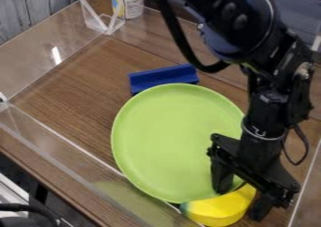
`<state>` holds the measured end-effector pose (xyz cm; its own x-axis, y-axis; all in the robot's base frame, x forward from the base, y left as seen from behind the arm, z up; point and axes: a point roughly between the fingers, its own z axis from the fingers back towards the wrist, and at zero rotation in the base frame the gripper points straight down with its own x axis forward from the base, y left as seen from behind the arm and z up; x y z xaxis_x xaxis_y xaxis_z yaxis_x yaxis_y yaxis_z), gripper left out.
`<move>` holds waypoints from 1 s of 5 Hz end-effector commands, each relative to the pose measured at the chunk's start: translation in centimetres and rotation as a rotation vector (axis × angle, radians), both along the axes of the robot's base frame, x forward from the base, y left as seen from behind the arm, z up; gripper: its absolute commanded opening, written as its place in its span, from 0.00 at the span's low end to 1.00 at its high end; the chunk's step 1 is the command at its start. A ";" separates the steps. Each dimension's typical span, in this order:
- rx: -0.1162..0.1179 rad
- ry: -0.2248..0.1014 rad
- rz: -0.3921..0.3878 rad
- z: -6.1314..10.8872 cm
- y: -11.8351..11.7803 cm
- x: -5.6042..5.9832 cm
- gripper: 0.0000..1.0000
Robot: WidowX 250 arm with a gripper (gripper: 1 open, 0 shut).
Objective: Put the banana in the green plate
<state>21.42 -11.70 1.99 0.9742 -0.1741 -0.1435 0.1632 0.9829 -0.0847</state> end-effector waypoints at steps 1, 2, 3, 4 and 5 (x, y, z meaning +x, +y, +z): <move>-0.010 -0.023 0.020 0.6 0.4 0.5 1.00; -0.012 -0.024 0.023 0.5 0.5 0.5 0.00; -0.014 -0.022 0.025 0.6 0.6 0.5 0.00; -0.018 -0.020 0.026 0.8 0.6 0.5 1.00; -0.020 -0.020 0.028 0.9 0.7 0.5 0.00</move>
